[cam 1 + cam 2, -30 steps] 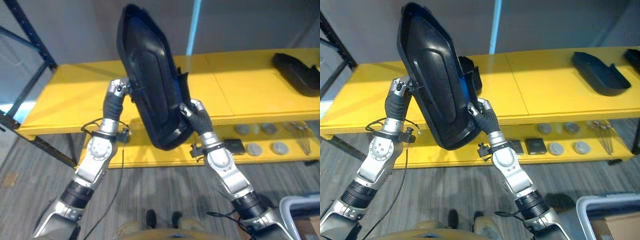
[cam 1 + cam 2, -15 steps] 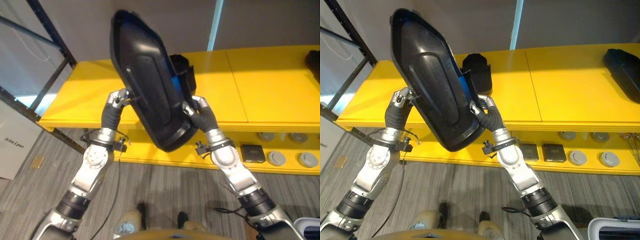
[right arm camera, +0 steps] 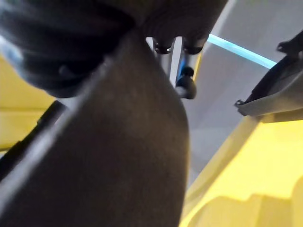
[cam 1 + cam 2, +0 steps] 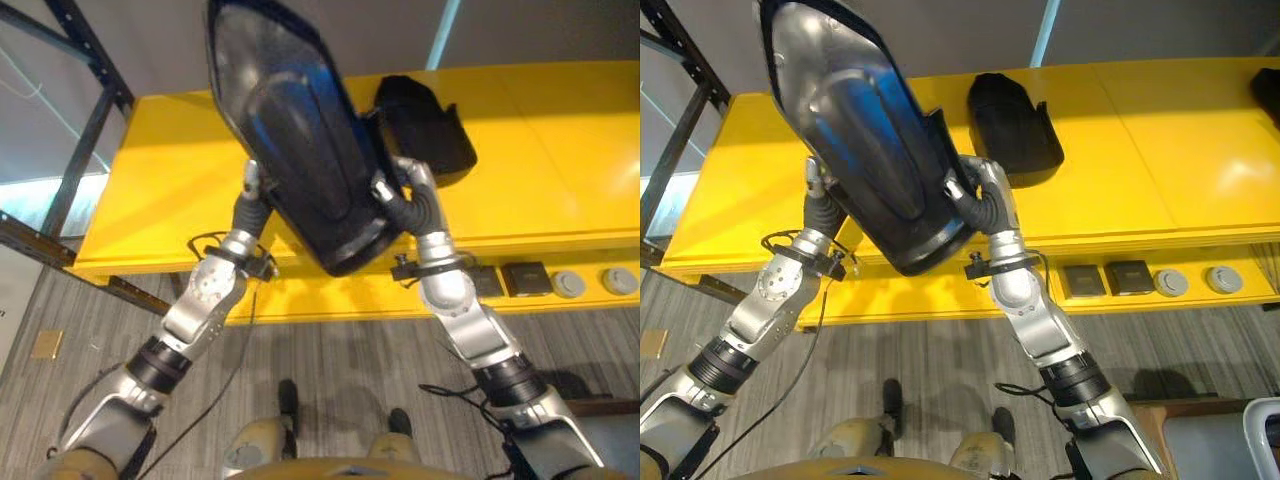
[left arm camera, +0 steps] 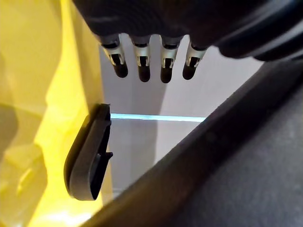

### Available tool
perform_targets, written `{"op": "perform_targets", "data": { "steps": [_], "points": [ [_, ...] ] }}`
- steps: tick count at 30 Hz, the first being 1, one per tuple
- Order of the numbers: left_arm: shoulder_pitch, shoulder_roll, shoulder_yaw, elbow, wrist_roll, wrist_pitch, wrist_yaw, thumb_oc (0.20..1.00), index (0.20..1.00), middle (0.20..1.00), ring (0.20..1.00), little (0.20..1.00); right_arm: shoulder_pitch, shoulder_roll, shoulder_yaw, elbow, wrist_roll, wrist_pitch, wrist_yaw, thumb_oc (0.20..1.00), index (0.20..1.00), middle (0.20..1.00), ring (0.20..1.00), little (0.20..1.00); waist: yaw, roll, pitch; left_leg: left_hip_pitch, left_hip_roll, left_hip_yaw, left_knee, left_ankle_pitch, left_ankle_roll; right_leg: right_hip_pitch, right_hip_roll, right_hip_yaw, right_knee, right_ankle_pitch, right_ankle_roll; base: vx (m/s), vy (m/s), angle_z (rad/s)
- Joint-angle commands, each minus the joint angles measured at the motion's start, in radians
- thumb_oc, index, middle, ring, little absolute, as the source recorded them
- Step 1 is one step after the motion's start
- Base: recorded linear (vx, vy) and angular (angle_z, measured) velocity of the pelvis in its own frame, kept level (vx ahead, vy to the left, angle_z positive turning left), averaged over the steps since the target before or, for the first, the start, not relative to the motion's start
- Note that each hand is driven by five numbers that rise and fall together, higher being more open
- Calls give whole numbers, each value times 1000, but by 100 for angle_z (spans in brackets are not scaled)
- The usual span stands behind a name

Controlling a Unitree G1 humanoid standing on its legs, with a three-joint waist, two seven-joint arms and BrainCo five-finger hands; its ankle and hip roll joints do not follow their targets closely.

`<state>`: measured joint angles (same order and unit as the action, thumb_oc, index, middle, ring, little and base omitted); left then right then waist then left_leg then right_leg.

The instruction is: Move parts from the plastic box to the shelf.

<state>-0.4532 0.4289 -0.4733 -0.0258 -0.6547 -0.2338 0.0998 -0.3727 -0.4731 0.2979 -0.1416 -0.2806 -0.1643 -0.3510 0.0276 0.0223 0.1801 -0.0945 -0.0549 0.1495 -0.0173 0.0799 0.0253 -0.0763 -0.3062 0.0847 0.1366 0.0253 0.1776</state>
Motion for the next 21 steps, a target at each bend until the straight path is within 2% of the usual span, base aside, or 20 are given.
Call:
{"op": "perform_targets", "data": {
  "steps": [1, 2, 3, 4, 5, 7, 8, 13, 15, 16, 18, 21],
  "points": [
    [-61, -13, -45, -62, -121, -16, -95, 1000, 1000, 1000, 1000, 1000, -137, 10, 59, -57, -60, -59, 10, 200, 200, 200, 200, 200, 22, -14, -66, 15, 116, 15, 125, -223, -84, 45, 0, 11, 2, 13, 78, 63, 83, -31],
    [-60, -17, -48, -63, -160, -10, -112, 1000, 1000, 1000, 1000, 1000, -143, 16, 66, -58, -59, -62, 15, 200, 200, 200, 200, 200, 21, -16, -66, 20, 118, 27, 120, -224, -82, 34, 5, 6, 9, 38, 84, 58, 62, -48],
    [-68, -32, -55, -46, -204, -3, -132, 1000, 1000, 1000, 1000, 1000, -159, 16, 75, -53, -53, -63, 18, 200, 200, 200, 200, 200, 10, -16, -69, 28, 119, 38, 109, -221, -81, 13, 38, 14, 24, 38, 84, 141, 161, -41],
    [-81, -49, -69, -29, -241, -4, -136, 1000, 1000, 1000, 1000, 1000, -148, 11, 74, -52, -51, -64, 21, 200, 200, 200, 200, 200, -2, -10, -73, 46, 114, 40, 93, -223, -73, -5, 121, 48, 13, -36, 78, 120, 136, -28],
    [-82, -50, -69, -28, -241, -4, -136, 1000, 1000, 1000, 1000, 1000, -147, 11, 74, -53, -50, -64, 22, 200, 200, 200, 200, 200, -1, -10, -72, 48, 114, 40, 93, -226, -73, -5, 122, 49, 17, -40, 78, 131, 120, -14],
    [-99, -55, -79, -37, -286, 2, -166, 1000, 1000, 1000, 1000, 1000, -163, -4, 78, -49, -46, -71, 16, 200, 200, 200, 200, 200, -12, 0, -66, 64, 112, 35, 83, -229, -73, -40, 190, 43, 16, -100, 59, 102, -31, -2],
    [-108, -40, -77, -38, -284, 5, -179, 1000, 1000, 1000, 1000, 1000, -184, -5, 84, -41, -40, -78, 5, 200, 200, 200, 200, 200, -1, -13, -63, 71, 108, 43, 87, -239, -76, -27, 191, -19, -12, -113, 38, 79, -96, 13],
    [-104, -21, -61, -62, -264, 3, -201, 1000, 1000, 1000, 1000, 1000, -180, -63, 114, -32, -51, -93, 33, 200, 200, 200, 200, 200, 4, -20, -70, 109, 137, 35, 100, -248, -102, 16, 213, -41, -38, -131, 14, 148, -173, 5],
    [-89, 55, -52, -100, -206, -5, -214, 1000, 1000, 1000, 1000, 1000, -143, -147, 121, -52, -52, -107, 65, 200, 200, 200, 200, 200, 8, -8, -78, 132, 155, 33, 116, -249, -116, 43, 227, -55, -47, -152, -8, 220, -181, 7],
    [-88, 55, -51, -101, -205, -5, -213, 1000, 1000, 1000, 1000, 1000, -143, -147, 121, -52, -51, -107, 65, 200, 200, 200, 200, 200, 7, -8, -77, 134, 156, 33, 116, -249, -117, 45, 227, -55, -47, -152, -8, 121, -105, -4],
    [-67, 142, -31, -128, -154, -10, -218, 1000, 1000, 1000, 1000, 1000, -110, -223, 110, -67, -45, -120, 84, 200, 200, 200, 200, 200, 9, 4, -82, 142, 170, 29, 139, -228, -134, 70, 236, -66, -55, -164, -22, 154, -146, -5],
    [-40, 179, -16, -145, -133, -15, -225, 1000, 1000, 1000, 1000, 1000, -93, -262, 104, -78, -38, -129, 95, 200, 200, 200, 200, 200, 11, 12, -82, 146, 174, 21, 153, -212, -142, 81, 241, -71, -52, -172, -29, 85, -82, 0]
  ]
}}
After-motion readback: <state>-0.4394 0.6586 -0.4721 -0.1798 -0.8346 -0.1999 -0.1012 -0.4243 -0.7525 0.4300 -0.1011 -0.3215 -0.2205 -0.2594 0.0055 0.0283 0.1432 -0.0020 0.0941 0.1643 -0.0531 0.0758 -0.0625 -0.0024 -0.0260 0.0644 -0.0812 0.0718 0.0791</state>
